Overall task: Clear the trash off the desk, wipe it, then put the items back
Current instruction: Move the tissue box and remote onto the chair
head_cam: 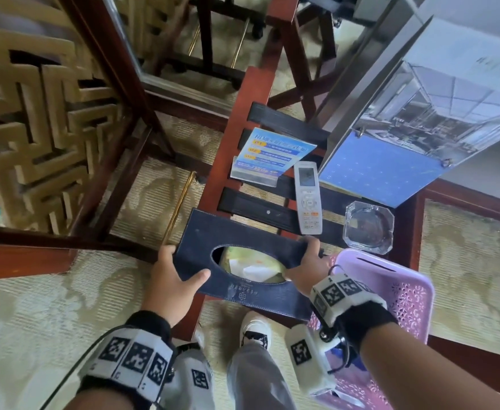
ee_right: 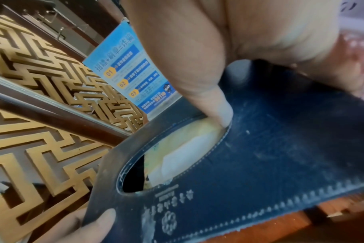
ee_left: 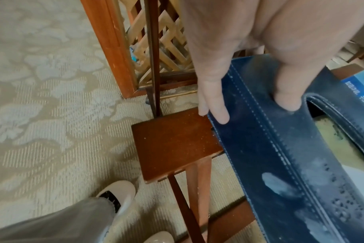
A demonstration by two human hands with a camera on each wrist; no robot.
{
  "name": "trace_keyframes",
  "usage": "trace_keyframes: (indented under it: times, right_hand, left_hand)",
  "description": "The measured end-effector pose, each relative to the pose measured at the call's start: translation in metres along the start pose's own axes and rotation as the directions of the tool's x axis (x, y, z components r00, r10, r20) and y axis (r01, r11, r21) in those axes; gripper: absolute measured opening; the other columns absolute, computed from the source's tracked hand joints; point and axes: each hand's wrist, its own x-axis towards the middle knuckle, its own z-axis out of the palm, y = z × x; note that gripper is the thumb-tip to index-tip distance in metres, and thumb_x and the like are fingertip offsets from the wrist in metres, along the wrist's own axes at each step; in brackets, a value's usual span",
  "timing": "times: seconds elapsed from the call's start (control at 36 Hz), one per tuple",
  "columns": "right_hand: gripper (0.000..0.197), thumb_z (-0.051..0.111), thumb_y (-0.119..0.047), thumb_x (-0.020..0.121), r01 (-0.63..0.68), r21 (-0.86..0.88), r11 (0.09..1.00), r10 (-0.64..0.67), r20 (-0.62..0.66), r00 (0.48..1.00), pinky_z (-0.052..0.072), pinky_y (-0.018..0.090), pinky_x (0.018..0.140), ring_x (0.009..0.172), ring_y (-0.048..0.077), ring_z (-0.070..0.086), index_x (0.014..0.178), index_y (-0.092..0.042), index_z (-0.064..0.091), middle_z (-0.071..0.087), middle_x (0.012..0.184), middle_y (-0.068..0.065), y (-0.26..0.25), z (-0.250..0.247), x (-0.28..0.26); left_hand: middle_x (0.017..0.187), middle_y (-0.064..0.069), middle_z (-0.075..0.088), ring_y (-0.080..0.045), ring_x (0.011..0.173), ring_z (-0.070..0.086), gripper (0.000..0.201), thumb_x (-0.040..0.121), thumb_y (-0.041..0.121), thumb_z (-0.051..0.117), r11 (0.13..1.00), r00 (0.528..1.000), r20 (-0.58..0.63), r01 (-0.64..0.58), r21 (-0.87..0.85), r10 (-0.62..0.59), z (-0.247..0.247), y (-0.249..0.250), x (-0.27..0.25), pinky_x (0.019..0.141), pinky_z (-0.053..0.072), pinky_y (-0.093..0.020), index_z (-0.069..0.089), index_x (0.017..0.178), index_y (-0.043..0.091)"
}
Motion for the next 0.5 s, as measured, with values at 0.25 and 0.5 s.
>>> trace_keyframes:
  times: [0.25, 0.5]
  right_hand:
    - [0.071, 0.066, -0.026, 0.080, -0.012, -0.044, 0.999, 0.011, -0.017, 1.000, 0.042, 0.044, 0.098, 0.109, 0.035, 0.047, 0.136, -0.034, 0.024, 0.038, 0.127, 0.018, -0.001, -0.001, -0.001]
    - [0.055, 0.054, -0.010, 0.087, 0.244, -0.002, 0.970, -0.243, -0.047, 0.969, 0.030, 0.024, 0.098, 0.123, 0.026, 0.038, 0.139, -0.017, 0.036, 0.038, 0.134, 0.010, 0.003, -0.026, -0.032]
  left_hand:
    - [0.112, -0.005, 0.057, -0.027, 0.106, 0.059, 0.049, 0.081, 0.009, 0.072, 0.998, 0.999, -0.018, 0.040, -0.041, -0.041, 0.004, 0.003, -0.002, 0.093, 0.050, -0.052, 0.039, 0.116, 0.019]
    - [0.139, -0.009, 0.046, -0.031, 0.124, 0.049, 0.071, 0.085, 0.009, 0.066, 0.997, 0.997, -0.033, 0.069, 0.045, -0.068, 0.010, -0.005, 0.002, 0.098, 0.046, -0.055, 0.026, 0.142, 0.023]
